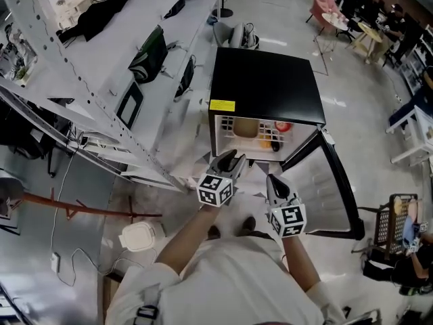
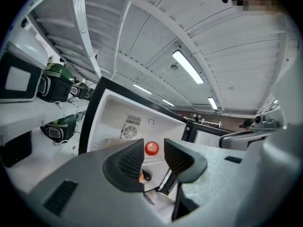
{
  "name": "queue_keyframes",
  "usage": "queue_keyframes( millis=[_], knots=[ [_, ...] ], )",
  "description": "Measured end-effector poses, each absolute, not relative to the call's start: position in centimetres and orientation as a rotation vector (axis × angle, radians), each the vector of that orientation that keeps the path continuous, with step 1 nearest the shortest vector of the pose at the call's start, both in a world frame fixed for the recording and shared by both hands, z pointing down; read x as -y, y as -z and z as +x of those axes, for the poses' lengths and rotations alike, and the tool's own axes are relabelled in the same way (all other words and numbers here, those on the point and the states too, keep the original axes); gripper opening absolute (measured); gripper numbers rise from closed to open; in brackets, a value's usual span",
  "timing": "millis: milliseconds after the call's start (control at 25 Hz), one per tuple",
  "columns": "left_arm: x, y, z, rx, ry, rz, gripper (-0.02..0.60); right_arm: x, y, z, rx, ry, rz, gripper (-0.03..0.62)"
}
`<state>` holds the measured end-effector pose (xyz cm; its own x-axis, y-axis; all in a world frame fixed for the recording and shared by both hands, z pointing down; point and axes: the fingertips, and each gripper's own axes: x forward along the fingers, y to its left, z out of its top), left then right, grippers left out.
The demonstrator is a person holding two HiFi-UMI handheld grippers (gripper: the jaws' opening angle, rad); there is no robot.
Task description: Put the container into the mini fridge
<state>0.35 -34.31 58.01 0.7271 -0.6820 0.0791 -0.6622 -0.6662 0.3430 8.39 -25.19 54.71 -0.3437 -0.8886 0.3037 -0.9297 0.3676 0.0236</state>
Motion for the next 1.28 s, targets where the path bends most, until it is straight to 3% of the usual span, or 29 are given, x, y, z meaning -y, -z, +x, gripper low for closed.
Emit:
queue_keyframes(
  millis=[600,1280],
  knots=[
    [29.2,-54.0,-3.8,0.957,0.108,2.647,0.078,21.1,-52.8,7.8,2.379,-0.381,1.824,0.006],
    [24.8,-50.4,-3.5,1.038,0.141,2.692,0.005,21.5,-50.8,9.2,2.52,-0.278,1.573,0.006]
  ],
)
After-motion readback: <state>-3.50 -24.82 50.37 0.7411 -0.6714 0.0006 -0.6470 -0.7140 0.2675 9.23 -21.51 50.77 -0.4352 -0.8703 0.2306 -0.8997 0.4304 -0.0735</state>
